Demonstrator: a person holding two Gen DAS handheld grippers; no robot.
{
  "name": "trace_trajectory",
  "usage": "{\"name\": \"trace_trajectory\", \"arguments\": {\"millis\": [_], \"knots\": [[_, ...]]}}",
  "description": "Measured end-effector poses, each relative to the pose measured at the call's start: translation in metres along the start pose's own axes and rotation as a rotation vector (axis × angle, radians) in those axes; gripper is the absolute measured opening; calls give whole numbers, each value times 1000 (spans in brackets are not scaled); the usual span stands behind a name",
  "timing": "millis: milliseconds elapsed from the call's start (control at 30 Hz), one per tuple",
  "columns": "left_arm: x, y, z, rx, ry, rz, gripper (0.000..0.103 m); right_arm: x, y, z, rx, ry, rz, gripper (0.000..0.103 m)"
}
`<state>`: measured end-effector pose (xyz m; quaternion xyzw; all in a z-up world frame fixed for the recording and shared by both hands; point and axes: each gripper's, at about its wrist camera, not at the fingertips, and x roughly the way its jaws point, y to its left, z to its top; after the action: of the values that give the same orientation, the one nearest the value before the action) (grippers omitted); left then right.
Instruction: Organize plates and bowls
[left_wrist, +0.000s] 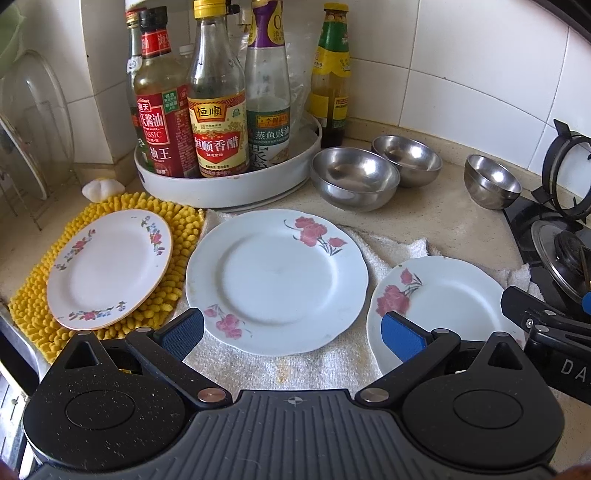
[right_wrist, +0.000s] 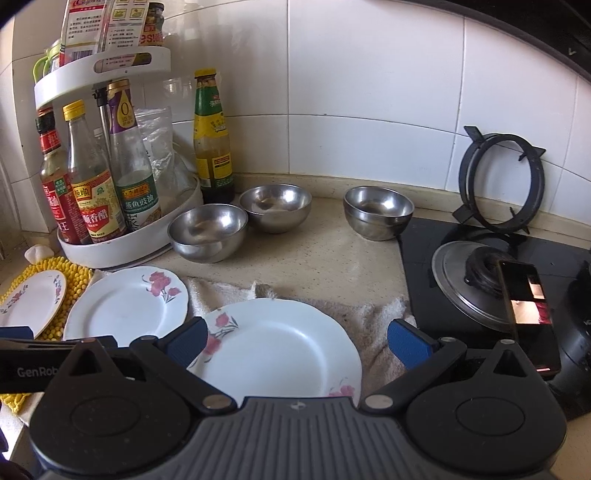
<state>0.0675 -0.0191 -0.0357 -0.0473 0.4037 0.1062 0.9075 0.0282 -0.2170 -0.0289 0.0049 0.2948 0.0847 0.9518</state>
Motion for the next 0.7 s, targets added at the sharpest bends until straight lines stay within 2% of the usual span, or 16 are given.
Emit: {"name": "trace_trajectory", "arguments": {"millis": [433, 700], "knots": [[11, 1, 0, -27, 21, 56, 103, 26, 2, 6, -60, 42, 85, 103], [18, 29, -4, -88, 39, 131, 103, 48, 24, 18, -155, 56, 171, 103]]}}
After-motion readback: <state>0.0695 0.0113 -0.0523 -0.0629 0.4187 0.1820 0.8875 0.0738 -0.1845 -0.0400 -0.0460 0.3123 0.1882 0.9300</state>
